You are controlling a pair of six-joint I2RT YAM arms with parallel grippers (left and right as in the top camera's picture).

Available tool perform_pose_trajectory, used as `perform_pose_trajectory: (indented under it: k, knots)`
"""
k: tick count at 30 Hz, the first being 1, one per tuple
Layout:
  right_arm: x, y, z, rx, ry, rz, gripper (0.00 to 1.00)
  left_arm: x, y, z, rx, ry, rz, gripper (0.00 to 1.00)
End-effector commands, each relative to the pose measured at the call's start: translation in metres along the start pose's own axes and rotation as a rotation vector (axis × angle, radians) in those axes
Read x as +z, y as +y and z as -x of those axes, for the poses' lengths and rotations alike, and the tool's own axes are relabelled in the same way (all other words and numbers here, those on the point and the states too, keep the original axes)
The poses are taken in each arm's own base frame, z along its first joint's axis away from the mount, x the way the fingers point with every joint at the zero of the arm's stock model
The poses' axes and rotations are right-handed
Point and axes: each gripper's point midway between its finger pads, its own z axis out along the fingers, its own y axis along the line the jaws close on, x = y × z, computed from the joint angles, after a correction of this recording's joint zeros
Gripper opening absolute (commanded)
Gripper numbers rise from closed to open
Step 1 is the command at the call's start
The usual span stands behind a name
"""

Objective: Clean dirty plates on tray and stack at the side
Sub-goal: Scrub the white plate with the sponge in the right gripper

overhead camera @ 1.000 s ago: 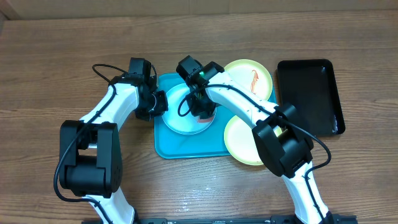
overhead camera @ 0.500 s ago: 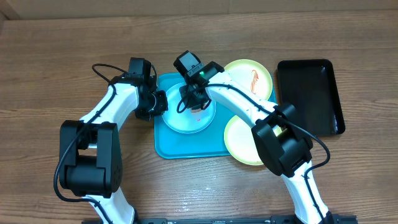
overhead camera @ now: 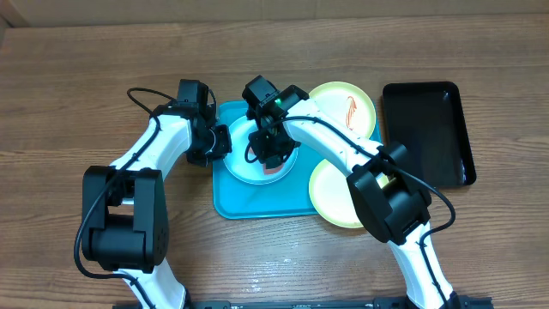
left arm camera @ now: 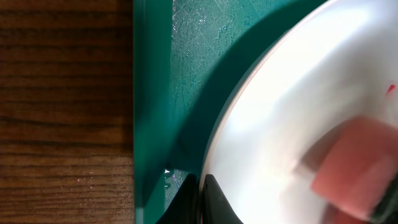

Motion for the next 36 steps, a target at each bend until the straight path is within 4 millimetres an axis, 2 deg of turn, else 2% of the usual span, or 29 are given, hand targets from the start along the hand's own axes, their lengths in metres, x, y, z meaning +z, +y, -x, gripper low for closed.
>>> perform_pose_trajectory:
  k: [1,4,7,11,14,19,21,25,29,31,33,36]
  knots:
    - [-0.009,-0.035,0.019,-0.013,-0.082,-0.207,0.04,-0.002,0.0,0.007,0.003,-0.014,0.003,0.04]
    - [-0.011,-0.038,0.033,-0.02,-0.139,-0.232,0.04,-0.002,0.0,0.007,0.003,-0.015,0.002,0.04]
    - [-0.012,-0.03,0.051,-0.011,-0.214,-0.192,0.04,-0.002,0.0,0.007,0.003,-0.014,0.003,0.04]
    - [-0.006,-0.019,0.061,0.002,-0.262,-0.13,0.04,-0.002,0.0,0.007,0.004,-0.014,0.003,0.04]
    - [-0.002,-0.008,0.06,-0.006,-0.255,-0.062,0.04,-0.002,0.0,0.007,0.004,-0.014,0.003,0.04]
    - [-0.001,0.031,0.041,-0.029,-0.159,0.171,0.04,-0.002,0.0,0.007,0.003,-0.014,0.003,0.04]
    - [0.0,0.033,0.032,-0.024,-0.122,0.182,0.04,-0.002,0.0,0.007,0.003,-0.014,0.003,0.04]
    - [0.004,0.016,0.01,0.002,-0.031,0.109,0.04,-0.002,0.001,0.006,0.006,-0.01,0.004,0.04]
    - [0.003,-0.021,0.005,0.032,-0.018,-0.052,0.04,-0.002,0.001,0.005,0.018,-0.007,0.005,0.04]
    - [0.001,-0.04,0.011,0.042,-0.047,-0.141,0.04,-0.002,0.001,0.005,0.018,-0.007,0.005,0.04]
    - [-0.001,-0.051,0.021,0.046,-0.091,-0.202,0.04,-0.002,0.001,0.005,0.018,-0.007,0.005,0.04]
    - [-0.006,-0.058,0.042,0.054,-0.187,-0.251,0.04,-0.002,0.001,0.005,0.018,-0.006,0.005,0.04]
